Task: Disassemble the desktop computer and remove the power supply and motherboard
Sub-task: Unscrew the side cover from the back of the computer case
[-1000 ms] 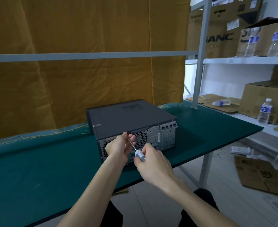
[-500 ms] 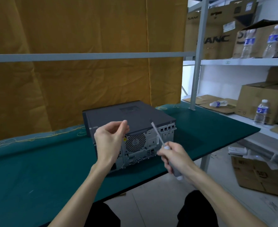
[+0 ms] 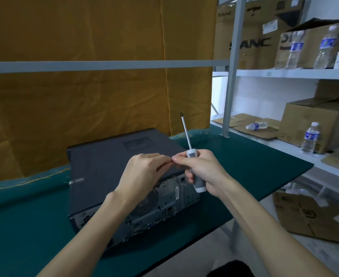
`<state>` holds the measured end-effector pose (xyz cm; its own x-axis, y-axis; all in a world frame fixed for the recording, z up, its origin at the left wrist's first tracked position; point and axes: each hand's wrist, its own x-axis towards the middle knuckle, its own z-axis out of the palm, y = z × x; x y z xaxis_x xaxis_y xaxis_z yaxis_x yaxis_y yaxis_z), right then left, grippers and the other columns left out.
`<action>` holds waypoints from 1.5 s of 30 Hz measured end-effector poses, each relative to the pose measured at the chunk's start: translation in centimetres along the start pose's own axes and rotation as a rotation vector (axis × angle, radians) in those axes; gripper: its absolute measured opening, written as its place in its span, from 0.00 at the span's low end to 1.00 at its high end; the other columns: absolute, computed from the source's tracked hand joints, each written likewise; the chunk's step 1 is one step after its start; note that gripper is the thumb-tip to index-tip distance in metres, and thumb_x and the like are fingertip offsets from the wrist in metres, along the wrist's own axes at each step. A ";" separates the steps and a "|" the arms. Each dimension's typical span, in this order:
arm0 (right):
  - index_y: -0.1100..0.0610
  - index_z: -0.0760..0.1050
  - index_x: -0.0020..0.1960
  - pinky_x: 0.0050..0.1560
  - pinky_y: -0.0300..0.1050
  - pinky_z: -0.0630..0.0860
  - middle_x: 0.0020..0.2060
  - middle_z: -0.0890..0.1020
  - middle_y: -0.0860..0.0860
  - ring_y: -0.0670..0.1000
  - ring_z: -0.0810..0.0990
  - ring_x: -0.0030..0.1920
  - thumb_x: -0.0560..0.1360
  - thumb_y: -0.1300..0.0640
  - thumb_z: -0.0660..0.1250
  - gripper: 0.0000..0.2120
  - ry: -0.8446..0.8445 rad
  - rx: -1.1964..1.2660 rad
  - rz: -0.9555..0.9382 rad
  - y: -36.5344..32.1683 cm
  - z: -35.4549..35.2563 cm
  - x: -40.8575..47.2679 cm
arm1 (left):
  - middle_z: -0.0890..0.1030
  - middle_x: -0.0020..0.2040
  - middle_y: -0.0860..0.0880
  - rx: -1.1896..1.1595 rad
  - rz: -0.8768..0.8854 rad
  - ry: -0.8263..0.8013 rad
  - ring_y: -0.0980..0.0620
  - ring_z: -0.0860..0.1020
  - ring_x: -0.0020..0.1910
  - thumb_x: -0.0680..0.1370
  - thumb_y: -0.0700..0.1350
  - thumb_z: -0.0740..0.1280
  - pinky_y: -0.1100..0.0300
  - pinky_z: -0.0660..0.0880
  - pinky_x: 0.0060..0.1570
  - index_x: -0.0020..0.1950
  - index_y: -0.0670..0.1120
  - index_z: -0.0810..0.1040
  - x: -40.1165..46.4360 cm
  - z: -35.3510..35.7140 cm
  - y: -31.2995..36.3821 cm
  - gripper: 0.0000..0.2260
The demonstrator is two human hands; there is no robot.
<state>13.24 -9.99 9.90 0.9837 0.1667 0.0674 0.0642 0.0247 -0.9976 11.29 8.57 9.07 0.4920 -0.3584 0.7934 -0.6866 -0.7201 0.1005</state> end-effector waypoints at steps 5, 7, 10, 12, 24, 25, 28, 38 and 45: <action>0.58 0.84 0.40 0.23 0.40 0.70 0.32 0.83 0.54 0.48 0.72 0.23 0.73 0.62 0.76 0.03 0.040 -0.071 0.016 0.6 -4.2 7.6 | 0.86 0.44 0.56 0.034 -0.114 -0.122 0.56 0.83 0.42 0.77 0.52 0.74 0.52 0.80 0.42 0.51 0.50 0.86 5.3 5.3 -3.4 0.07; 0.57 0.84 0.39 0.24 0.40 0.70 0.32 0.84 0.53 0.49 0.73 0.23 0.72 0.61 0.75 0.03 0.104 -0.149 -0.028 1.3 -6.2 11.2 | 0.86 0.52 0.56 -0.003 -0.337 -0.199 0.56 0.83 0.52 0.77 0.54 0.74 0.52 0.79 0.53 0.59 0.51 0.84 7.2 7.6 -5.3 0.13; 0.55 0.83 0.37 0.24 0.40 0.71 0.33 0.86 0.51 0.49 0.77 0.25 0.72 0.61 0.73 0.05 0.210 -0.259 0.008 4.2 -9.0 16.3 | 0.80 0.63 0.50 -0.031 -0.602 -0.362 0.49 0.77 0.63 0.81 0.55 0.67 0.49 0.74 0.64 0.68 0.50 0.78 8.2 9.9 -8.1 0.18; 0.56 0.83 0.38 0.23 0.39 0.71 0.33 0.86 0.50 0.49 0.82 0.27 0.73 0.62 0.73 0.05 0.256 -0.331 0.075 7.3 -10.2 18.9 | 0.77 0.66 0.49 0.016 -0.650 -0.425 0.46 0.74 0.66 0.83 0.55 0.64 0.47 0.71 0.67 0.69 0.50 0.77 7.7 10.7 -9.2 0.17; 0.53 0.71 0.29 0.29 0.43 0.66 0.30 0.77 0.49 0.54 0.77 0.33 0.74 0.58 0.65 0.15 0.061 -0.788 0.069 14.1 -8.4 26.2 | 0.74 0.67 0.56 0.071 -0.680 -0.414 0.50 0.71 0.63 0.84 0.53 0.62 0.51 0.68 0.65 0.67 0.55 0.75 7.4 10.4 -8.6 0.13; 0.53 0.71 0.31 0.31 0.44 0.66 0.31 0.77 0.50 0.55 0.77 0.35 0.76 0.58 0.64 0.14 0.033 -0.823 0.063 14.2 -8.1 26.6 | 0.74 0.67 0.56 0.071 -0.685 -0.416 0.51 0.71 0.64 0.84 0.53 0.62 0.51 0.68 0.66 0.67 0.55 0.75 7.4 10.4 -8.6 0.13; 0.53 0.70 0.33 0.35 0.46 0.69 0.35 0.78 0.52 0.57 0.77 0.36 0.77 0.56 0.63 0.13 -0.047 -0.930 0.041 14.7 -7.5 27.2 | 0.74 0.66 0.58 0.072 -0.689 -0.413 0.52 0.71 0.64 0.83 0.53 0.62 0.51 0.68 0.66 0.66 0.56 0.75 7.5 10.4 -8.7 0.12; 0.56 0.77 0.50 0.40 0.49 0.77 0.44 0.81 0.53 0.56 0.80 0.45 0.79 0.54 0.67 0.05 -0.071 -0.811 0.084 15.1 -9.6 28.9 | 0.74 0.64 0.59 0.109 -0.681 -0.417 0.53 0.71 0.62 0.83 0.53 0.63 0.54 0.67 0.63 0.65 0.58 0.75 7.3 10.5 -9.3 0.11; 0.57 0.78 0.44 0.30 0.43 0.71 0.43 0.82 0.54 0.54 0.80 0.37 0.79 0.56 0.66 0.07 0.004 -1.086 0.112 14.9 -10.2 27.7 | 0.75 0.65 0.57 0.115 -0.671 -0.422 0.52 0.73 0.63 0.83 0.51 0.62 0.54 0.69 0.63 0.66 0.55 0.76 7.4 10.5 -8.8 0.12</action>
<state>43.10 -15.03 -3.27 0.9937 0.1101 -0.0226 0.0860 -0.8743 -0.4777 26.61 6.00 7.74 0.9572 -0.0050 0.2894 -0.1243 -0.9101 0.3954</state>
